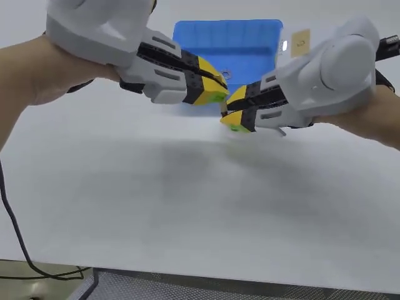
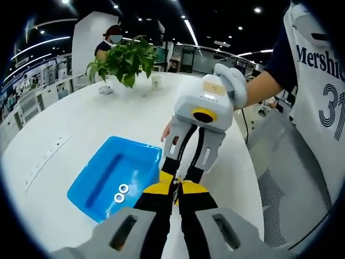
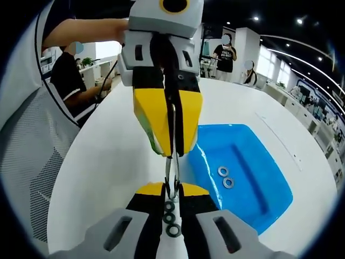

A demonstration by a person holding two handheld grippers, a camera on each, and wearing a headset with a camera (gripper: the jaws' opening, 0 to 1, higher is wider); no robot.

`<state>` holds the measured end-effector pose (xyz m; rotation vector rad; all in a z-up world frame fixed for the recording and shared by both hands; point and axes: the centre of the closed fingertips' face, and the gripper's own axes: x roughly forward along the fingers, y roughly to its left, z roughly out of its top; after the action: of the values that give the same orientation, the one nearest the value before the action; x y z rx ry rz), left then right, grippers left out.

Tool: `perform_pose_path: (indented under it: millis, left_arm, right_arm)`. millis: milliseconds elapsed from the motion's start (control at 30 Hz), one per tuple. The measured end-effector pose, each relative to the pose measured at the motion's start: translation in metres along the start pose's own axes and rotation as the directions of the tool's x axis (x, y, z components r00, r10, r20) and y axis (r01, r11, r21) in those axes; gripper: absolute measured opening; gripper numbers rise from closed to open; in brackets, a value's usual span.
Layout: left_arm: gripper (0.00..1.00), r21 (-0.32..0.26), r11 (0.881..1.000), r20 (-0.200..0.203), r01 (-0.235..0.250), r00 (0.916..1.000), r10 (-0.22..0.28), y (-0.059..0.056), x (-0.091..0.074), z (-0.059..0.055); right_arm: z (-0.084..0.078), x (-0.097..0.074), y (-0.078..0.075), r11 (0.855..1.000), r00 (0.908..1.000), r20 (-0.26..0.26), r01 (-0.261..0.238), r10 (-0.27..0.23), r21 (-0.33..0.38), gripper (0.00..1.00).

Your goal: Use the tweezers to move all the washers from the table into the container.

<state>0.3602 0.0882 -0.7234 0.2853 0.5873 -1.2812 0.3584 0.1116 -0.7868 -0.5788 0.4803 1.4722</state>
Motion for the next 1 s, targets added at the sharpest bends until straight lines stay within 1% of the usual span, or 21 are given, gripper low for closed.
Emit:
perform_pose_path:
  millis: [100,300,367,500,567,833,1000]
  left_arm:
    - [0.08,-0.006,1.000,-0.007,0.004,1.0000,-0.004,0.000,0.002,-0.001]
    - [0.08,-0.001,1.000,-0.005,0.011,0.9999,-0.011,-0.001,0.004,0.001]
    - [0.08,0.013,1.000,-0.004,0.013,0.9999,-0.012,0.000,0.005,0.000]
    - [0.07,0.063,0.998,-0.009,0.011,0.9999,-0.010,-0.003,0.004,-0.001]
    - [0.07,0.066,0.998,-0.006,0.009,0.9999,-0.009,-0.003,0.003,-0.001]
    - [0.07,0.078,0.997,0.016,0.004,0.9999,-0.005,-0.004,-0.008,0.006]
    - [0.07,0.090,0.996,0.022,0.001,0.9998,-0.003,-0.009,-0.016,0.011]
  right_arm:
    - [0.000,0.000,0.000,1.000,1.0000,0.000,-0.001,0.001,0.000,0.10]
    - [-0.001,-0.002,0.001,1.000,1.0000,0.000,0.008,-0.008,-0.009,0.10]
    - [-0.001,-0.002,0.001,1.000,1.0000,0.001,0.008,-0.008,-0.008,0.09]
    - [-0.001,-0.002,0.002,1.000,0.9999,-0.004,0.014,-0.015,-0.026,0.09]
    - [-0.001,-0.002,0.002,1.000,0.9999,-0.005,0.015,-0.015,-0.026,0.09]
    - [0.012,-0.009,0.005,0.999,0.9998,0.010,0.017,-0.017,-0.035,0.09]
    - [0.021,-0.014,0.009,0.998,0.9998,0.014,0.017,-0.016,-0.053,0.09]
